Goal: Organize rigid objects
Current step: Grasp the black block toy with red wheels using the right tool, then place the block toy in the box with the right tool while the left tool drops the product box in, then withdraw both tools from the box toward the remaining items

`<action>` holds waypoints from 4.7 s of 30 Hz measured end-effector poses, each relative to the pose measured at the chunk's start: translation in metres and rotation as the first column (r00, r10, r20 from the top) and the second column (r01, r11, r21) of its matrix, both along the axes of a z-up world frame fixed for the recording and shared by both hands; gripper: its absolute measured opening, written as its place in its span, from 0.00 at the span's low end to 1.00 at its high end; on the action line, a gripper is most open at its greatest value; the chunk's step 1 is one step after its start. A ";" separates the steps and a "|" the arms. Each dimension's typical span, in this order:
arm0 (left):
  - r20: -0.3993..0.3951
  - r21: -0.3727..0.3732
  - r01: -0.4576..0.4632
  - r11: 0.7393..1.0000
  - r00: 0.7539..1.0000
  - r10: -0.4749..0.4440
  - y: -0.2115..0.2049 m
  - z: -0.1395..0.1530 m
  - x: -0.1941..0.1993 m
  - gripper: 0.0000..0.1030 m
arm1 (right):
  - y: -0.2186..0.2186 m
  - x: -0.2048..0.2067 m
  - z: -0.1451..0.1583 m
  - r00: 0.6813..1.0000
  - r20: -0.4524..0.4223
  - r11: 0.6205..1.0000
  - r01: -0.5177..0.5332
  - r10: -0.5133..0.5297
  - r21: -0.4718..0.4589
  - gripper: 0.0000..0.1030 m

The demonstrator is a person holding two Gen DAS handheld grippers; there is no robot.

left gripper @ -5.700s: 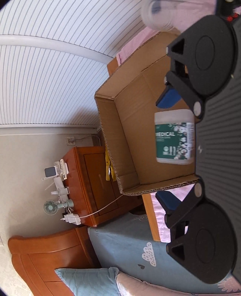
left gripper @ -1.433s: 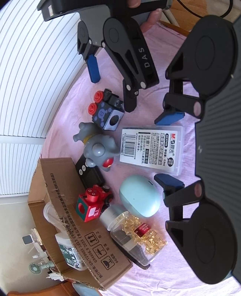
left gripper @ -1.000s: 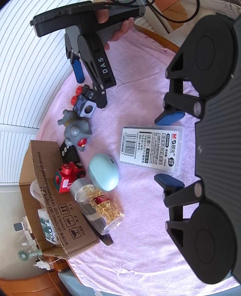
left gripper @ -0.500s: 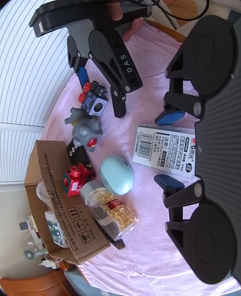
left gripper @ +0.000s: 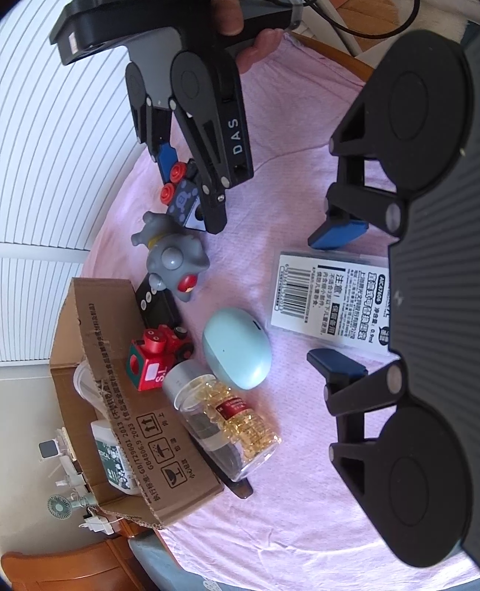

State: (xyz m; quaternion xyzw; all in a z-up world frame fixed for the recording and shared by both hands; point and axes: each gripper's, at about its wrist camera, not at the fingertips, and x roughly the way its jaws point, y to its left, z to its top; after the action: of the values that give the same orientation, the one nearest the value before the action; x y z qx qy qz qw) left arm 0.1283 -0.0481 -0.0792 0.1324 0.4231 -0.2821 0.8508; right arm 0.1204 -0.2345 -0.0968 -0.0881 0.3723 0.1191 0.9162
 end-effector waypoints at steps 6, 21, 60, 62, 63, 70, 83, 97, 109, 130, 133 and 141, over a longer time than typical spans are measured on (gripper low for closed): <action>0.001 0.000 -0.009 1.000 1.000 0.009 0.000 0.000 0.000 0.58 | -0.003 0.001 0.002 1.000 -0.004 1.000 0.015 -0.015 0.000 0.54; 0.002 0.001 -0.007 1.000 1.000 0.007 -0.004 -0.001 0.002 0.58 | -0.013 0.002 -0.006 0.998 -0.064 0.999 0.024 -0.022 0.030 1.00; -0.017 0.008 -0.005 1.000 1.000 0.005 -0.003 0.002 0.001 0.57 | 0.003 -0.002 0.004 1.000 -0.011 0.999 -0.028 0.028 -0.018 0.54; -0.016 0.004 0.005 1.000 1.000 -0.005 -0.003 0.006 0.001 0.56 | 0.002 -0.003 0.006 0.999 -0.013 0.999 -0.029 0.029 -0.015 0.54; -0.014 0.002 0.013 1.000 1.000 -0.013 -0.003 0.009 0.001 0.56 | 0.001 -0.003 0.008 1.000 -0.014 1.000 -0.028 0.028 -0.010 0.54; -0.024 0.001 0.053 0.999 0.998 -0.053 -0.003 0.025 0.002 0.56 | -0.001 -0.006 0.020 0.999 0.001 0.998 -0.044 0.044 -0.044 0.54; -0.059 -0.026 0.009 1.000 0.998 -0.011 0.009 0.049 0.021 0.56 | -0.003 0.019 0.072 0.991 0.119 0.998 -0.056 0.057 -0.012 0.54; 0.033 -0.023 -0.093 0.995 0.995 0.094 0.028 0.088 0.087 0.56 | 0.023 0.137 0.107 0.980 0.200 1.000 -0.017 0.012 0.022 0.54; 0.074 -0.027 -0.158 0.987 0.984 0.160 0.027 0.111 0.161 0.56 | 0.011 0.137 0.090 0.992 0.067 0.990 0.096 -0.103 0.103 0.99; 0.046 -0.006 -0.279 0.960 0.959 0.279 -0.019 0.099 0.305 0.78 | -0.008 0.090 0.092 0.978 -0.046 0.973 0.205 -0.201 0.105 1.00; 0.087 -0.021 -0.259 0.966 0.962 0.260 -0.015 0.106 0.294 0.85 | -0.008 0.087 0.092 0.980 -0.042 0.974 0.200 -0.196 0.103 1.00; 0.113 0.004 -0.259 0.966 0.960 0.257 0.005 0.124 0.260 0.91 | 0.004 0.082 0.091 0.981 -0.059 0.975 0.193 -0.187 0.107 1.00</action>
State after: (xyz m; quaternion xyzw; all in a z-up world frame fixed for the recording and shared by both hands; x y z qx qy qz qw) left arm 0.3884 -0.0436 0.0446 0.0995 0.3911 -0.1569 0.9014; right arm 0.2028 -0.2303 -0.0058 0.0026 0.3939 0.0538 0.9176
